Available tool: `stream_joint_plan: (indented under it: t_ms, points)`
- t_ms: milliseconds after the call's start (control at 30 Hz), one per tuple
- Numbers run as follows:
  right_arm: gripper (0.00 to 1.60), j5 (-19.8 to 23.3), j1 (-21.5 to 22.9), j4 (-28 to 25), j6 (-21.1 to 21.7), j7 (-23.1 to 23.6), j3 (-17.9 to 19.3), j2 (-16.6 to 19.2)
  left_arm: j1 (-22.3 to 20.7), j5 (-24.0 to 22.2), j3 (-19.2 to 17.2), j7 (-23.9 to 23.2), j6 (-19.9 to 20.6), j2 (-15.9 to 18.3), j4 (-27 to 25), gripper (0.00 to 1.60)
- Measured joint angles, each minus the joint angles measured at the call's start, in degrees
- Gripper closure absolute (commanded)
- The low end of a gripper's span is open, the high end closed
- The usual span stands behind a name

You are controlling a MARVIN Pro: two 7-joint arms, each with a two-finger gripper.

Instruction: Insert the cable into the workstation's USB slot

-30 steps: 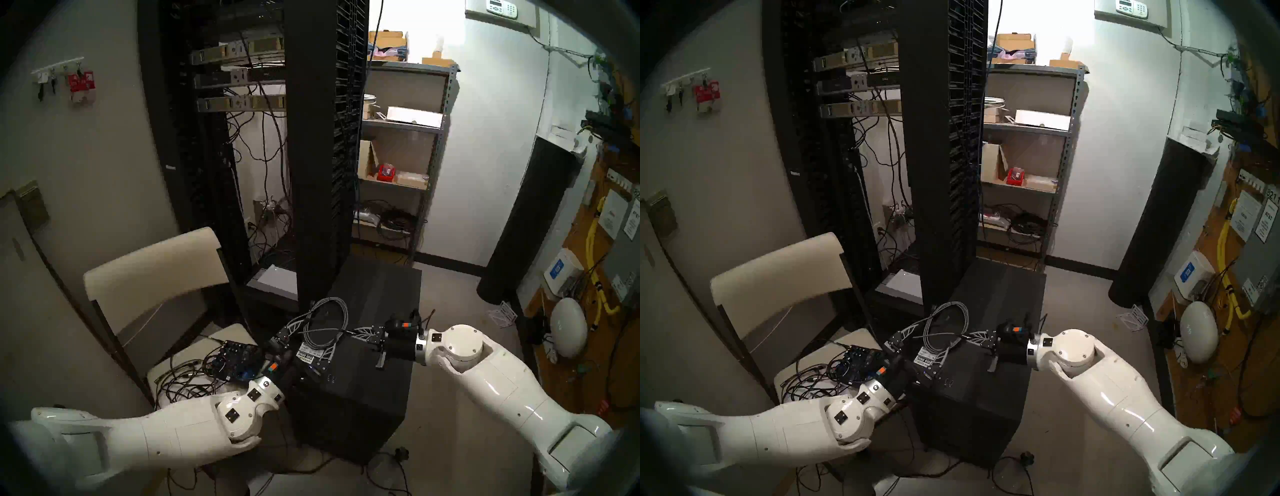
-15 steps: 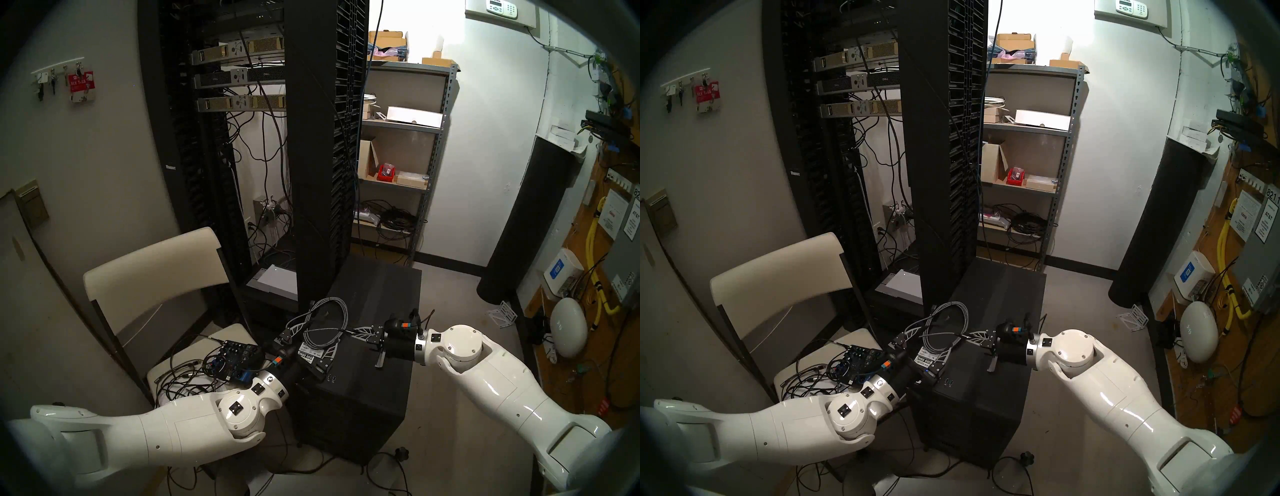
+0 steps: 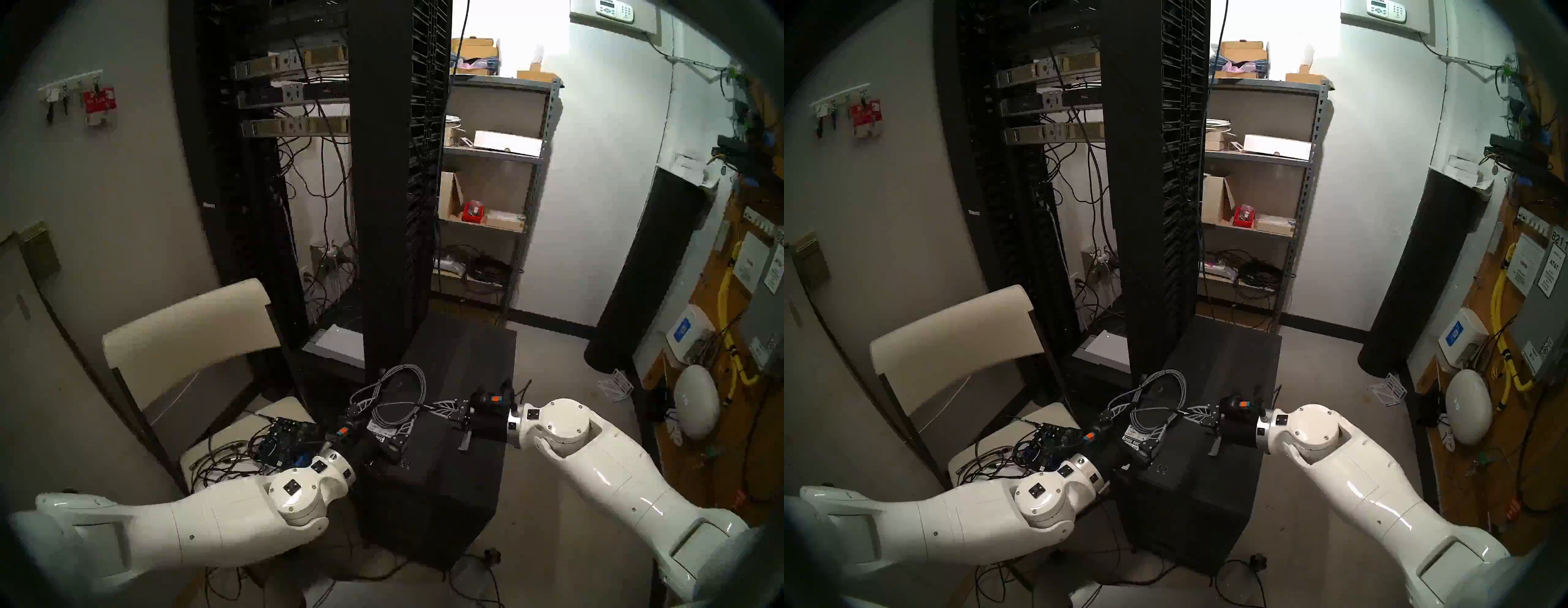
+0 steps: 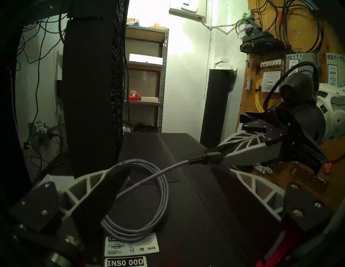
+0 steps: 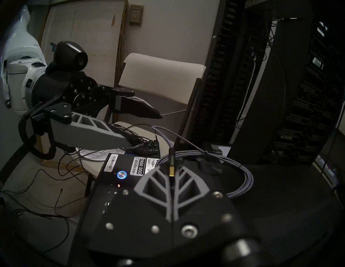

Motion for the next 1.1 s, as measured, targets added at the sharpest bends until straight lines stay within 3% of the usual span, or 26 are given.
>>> stream_joint_plan:
  t_ms: [167,433,667,733,767,833,900,933,1100]
  points:
    - [1.6,-0.13,0.0,0.01,-0.02,-0.11,0.0,-0.08,-0.23,-2.83,-0.27,-1.19,2.07,0.46,-0.57,0.0]
    - [1.6,-0.39,0.0,0.05,-0.06,-0.34,0.0,-0.21,-0.66,-8.55,-0.84,-3.83,6.28,1.8,-2.12,0.16]
    - [1.6,-0.61,0.0,0.13,-0.08,-0.5,0.0,-0.3,-1.01,-12.8,-1.31,-5.98,9.41,2.72,-3.49,0.21]
    - [1.6,-0.65,0.0,0.16,-0.08,-0.53,0.0,-0.32,-1.11,-13.67,-1.45,-6.44,10.05,2.91,-3.77,0.5]
    - [1.6,-0.69,0.0,0.17,-0.08,-0.56,0.0,-0.34,-1.2,-14.37,-1.56,-6.82,10.55,3.07,-4.0,0.53]
    - [1.6,-0.75,0.0,0.19,-0.09,-0.62,0.0,-0.37,-1.4,-15.87,-1.82,-7.61,11.7,3.4,-4.52,0.5]
    - [1.6,-0.81,0.0,0.2,-0.1,-0.67,0.0,-0.41,-1.55,-17.14,-2.02,-8.28,12.68,3.66,-4.93,0.09]
    - [1.6,-0.83,0.0,0.21,-0.11,-0.69,0.0,-0.42,-1.6,-17.77,-2.1,-8.58,13.2,3.78,-5.15,0.0]
    - [1.6,-0.94,0.0,0.22,-0.14,-0.79,0.0,-0.49,-1.78,-20.82,-2.31,-10.0,15.8,4.27,-6.09,0.0]
